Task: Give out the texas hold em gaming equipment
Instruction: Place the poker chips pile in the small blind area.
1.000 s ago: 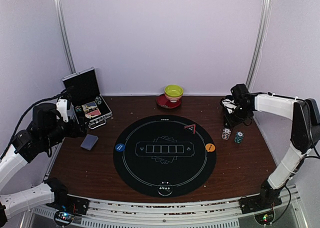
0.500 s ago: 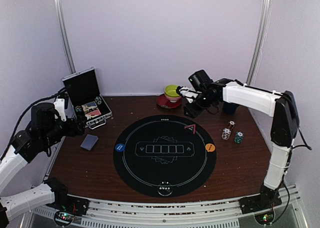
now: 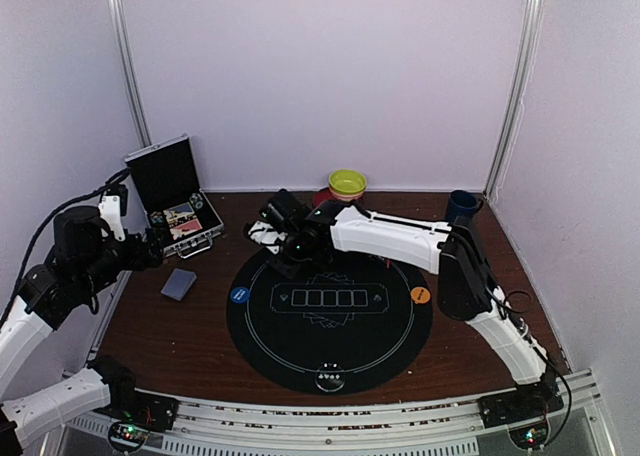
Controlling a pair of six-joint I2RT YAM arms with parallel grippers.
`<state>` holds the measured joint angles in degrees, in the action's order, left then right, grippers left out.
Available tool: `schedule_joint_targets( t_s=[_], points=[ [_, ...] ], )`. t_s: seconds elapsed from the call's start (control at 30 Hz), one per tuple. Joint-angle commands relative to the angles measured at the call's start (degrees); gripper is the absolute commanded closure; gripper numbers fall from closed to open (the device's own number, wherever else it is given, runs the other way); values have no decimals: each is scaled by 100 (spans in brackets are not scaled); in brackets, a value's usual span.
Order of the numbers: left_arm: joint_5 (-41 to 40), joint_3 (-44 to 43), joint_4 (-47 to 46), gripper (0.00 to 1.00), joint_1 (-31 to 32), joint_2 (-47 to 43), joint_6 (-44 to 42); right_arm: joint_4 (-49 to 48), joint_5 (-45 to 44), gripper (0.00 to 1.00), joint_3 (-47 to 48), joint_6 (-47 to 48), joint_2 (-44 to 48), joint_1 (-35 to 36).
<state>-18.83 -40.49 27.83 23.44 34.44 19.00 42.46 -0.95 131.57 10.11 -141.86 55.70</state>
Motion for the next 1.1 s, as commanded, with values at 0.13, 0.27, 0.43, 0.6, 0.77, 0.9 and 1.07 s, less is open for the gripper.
schedule_joint_targets(
  t_s=[0.13, 0.27, 0.43, 0.6, 0.77, 0.9, 1.07],
  points=[
    [11, 59, -310, 2, -76, -69, -11, -839, -193, 68, 522, -282, -476, 202],
    [2, 59, -313, 2, -76, -69, -11, -867, -199, 68, 543, -250, -708, 214],
    [7, 59, -316, 2, -94, -39, -11, -903, -122, 68, 746, -325, -953, 233],
    [61, 59, -321, 2, -171, 27, -9, -1032, -193, 68, 868, -319, -1095, 266],
    [71, 67, -327, 2, -217, 44, -9, -981, -178, 68, 963, -311, -1260, 282],
    [110, 59, -321, 2, -239, 97, -18, -936, -122, 65, 992, -315, -1342, 275],
    [164, 59, -327, 2, -261, 105, -36, -886, -67, 61, 1012, -305, -1388, 286]
  ],
)
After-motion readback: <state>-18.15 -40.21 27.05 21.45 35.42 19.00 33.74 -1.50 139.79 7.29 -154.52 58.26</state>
